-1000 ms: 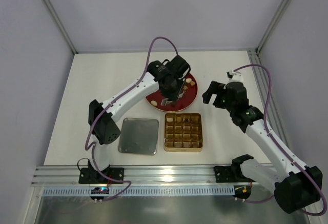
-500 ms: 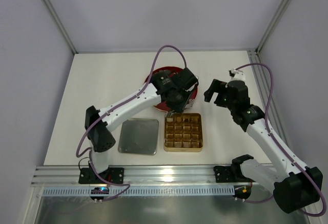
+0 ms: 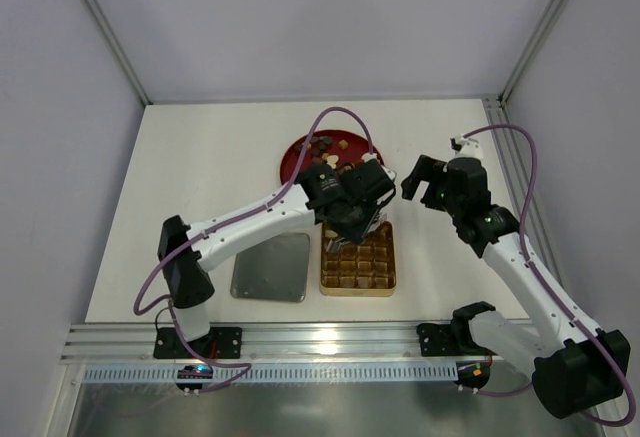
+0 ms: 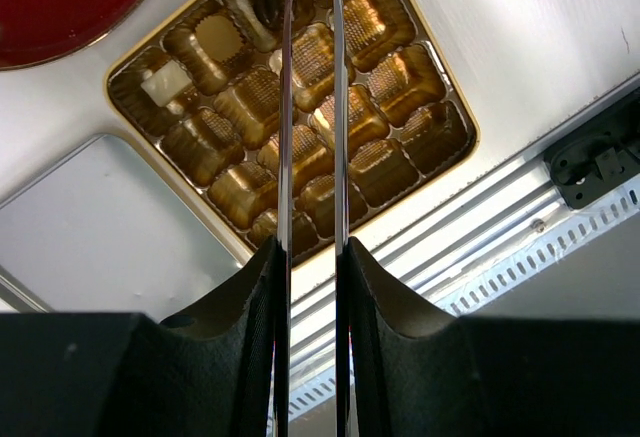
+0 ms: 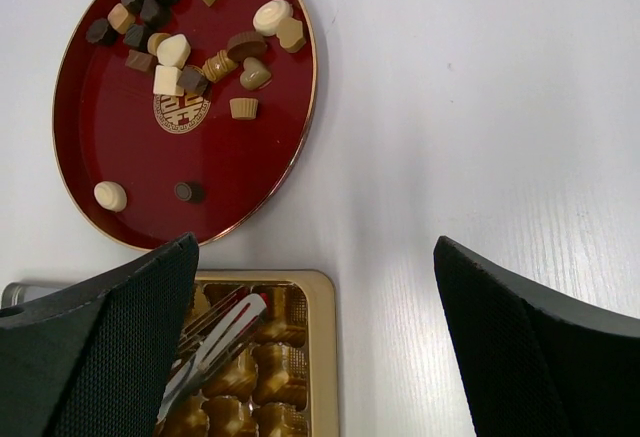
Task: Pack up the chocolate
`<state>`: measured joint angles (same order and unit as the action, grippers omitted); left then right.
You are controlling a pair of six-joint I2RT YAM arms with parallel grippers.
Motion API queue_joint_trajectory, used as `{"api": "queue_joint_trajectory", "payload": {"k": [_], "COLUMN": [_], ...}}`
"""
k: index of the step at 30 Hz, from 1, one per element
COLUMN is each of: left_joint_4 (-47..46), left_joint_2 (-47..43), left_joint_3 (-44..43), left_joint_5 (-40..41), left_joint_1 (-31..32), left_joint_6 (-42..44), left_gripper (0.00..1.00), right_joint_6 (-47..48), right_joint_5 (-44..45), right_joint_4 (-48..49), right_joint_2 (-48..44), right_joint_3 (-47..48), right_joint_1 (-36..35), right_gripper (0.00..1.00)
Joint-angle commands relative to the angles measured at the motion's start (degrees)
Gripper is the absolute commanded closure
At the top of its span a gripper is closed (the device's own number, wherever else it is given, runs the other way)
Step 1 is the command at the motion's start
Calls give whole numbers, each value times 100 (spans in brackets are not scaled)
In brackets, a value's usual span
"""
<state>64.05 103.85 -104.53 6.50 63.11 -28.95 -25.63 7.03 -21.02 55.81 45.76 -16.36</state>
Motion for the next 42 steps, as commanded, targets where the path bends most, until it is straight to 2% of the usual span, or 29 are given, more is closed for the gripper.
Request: {"api": "queue_joint_trajectory", "payload": {"k": [1, 38, 42], "left_joint_4": [-270, -367, -358], "left_joint_2": [-164, 109, 100], "left_joint_3": [-32, 3, 20], "left_joint_5": [123, 167, 158], "left_joint_1": [96, 184, 193], "left_joint_6": [-146, -102, -102], "left_gripper": [70, 66, 62], "right_joint_6": [-30, -21, -30], "right_joint_5": [-17, -140, -149], "right_joint_4": [71, 133, 133], "right_joint_2": [-176, -272, -255], "right_joint_3": [144, -41, -49], "right_joint_1": [36, 54, 54], "right_gripper": [0, 0, 0]}}
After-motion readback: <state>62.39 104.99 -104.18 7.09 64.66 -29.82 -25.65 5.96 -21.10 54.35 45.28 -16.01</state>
